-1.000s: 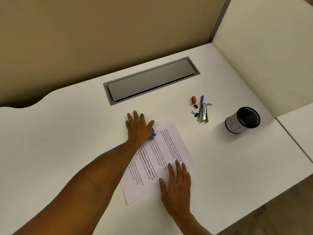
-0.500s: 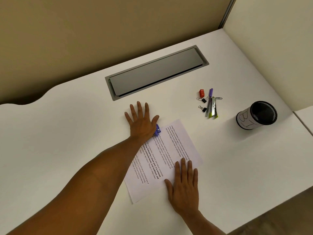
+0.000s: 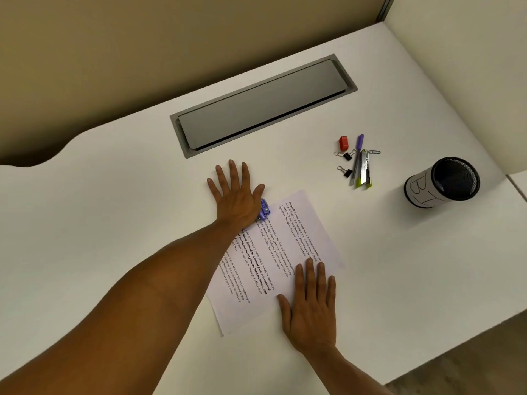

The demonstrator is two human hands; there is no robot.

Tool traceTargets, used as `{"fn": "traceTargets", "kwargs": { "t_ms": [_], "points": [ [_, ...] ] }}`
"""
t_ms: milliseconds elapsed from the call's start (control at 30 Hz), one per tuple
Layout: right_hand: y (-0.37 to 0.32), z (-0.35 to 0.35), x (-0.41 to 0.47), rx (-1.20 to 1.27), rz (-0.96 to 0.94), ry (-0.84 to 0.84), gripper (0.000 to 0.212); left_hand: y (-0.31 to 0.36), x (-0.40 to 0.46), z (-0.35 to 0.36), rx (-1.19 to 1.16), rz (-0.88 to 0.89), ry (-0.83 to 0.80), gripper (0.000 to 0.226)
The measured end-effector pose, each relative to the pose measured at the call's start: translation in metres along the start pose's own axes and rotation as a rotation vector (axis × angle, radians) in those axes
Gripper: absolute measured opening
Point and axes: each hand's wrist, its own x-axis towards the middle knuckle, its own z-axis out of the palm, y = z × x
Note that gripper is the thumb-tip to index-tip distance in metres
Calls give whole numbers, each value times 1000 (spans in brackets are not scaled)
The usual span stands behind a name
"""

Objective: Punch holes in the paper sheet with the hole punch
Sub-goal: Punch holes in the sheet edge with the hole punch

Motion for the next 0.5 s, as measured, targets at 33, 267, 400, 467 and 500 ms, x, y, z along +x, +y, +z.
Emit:
{"fn": "traceTargets", "kwargs": {
  "t_ms": [33,267,400,467,500],
  "points": [
    [0,-1,0,0,-2,4,79,0,0,1,-3,3,-1,84],
    [1,4,0,1,-2,23,79,-1,4,8,38,22,4,75],
    [2,4,0,4,-3,21,80,0,3,5,55,32,3,73],
    [1,3,0,9,2,11,81,0,2,5,56,31,-6,73],
    [1,3,0,10,1,9,81,0,2,4,59,32,-6,73]
  ]
}}
